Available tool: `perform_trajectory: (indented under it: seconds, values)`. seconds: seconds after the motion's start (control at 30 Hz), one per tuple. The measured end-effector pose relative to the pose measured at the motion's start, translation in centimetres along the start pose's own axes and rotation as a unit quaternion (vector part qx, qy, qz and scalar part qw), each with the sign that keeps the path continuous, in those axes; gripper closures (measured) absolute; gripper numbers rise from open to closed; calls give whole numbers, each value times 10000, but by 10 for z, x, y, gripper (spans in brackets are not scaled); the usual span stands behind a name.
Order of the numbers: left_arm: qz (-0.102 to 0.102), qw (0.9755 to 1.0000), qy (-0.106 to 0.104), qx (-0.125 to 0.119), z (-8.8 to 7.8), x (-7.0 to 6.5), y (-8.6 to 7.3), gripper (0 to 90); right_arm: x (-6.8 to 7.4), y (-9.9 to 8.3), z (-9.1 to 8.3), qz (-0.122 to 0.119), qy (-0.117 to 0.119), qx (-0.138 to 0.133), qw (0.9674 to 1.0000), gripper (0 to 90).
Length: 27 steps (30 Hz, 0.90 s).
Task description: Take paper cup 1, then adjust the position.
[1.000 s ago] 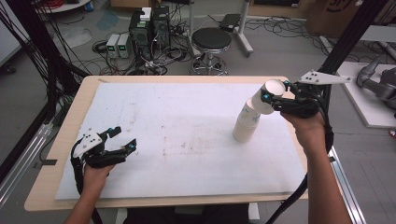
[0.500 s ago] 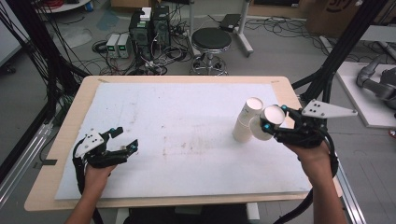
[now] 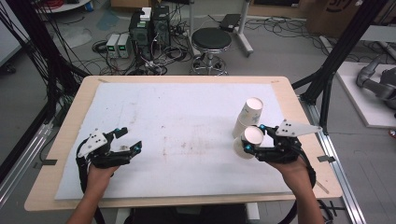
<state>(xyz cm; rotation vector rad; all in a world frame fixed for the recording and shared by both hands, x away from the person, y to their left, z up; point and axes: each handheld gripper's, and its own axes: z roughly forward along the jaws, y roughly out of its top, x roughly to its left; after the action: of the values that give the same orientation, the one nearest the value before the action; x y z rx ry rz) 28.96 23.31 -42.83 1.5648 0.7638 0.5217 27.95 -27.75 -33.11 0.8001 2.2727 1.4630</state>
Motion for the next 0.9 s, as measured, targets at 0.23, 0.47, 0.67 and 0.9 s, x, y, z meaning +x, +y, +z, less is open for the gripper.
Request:
perform_trajectory:
  seconds: [0.23, 0.47, 0.67, 0.9]
  values:
    - [34, 9994, -346, -36, 6, -4, 2, 152, 4, -4, 19, 2, 187, 3, 9998, 345]
    - [33, 9981, -606, -78, 9, -9, 4, 155, 9, -9, 38, -37, 378, 14, 9993, 345]
    - [106, 9956, -934, 5, 12, -20, 3, 155, 18, -10, 58, -188, 664, 123, 9975, 345]
    - [141, 9912, -1317, -54, 15, -29, 5, 155, 27, -4, 80, -367, 917, 182, 9949, 345]
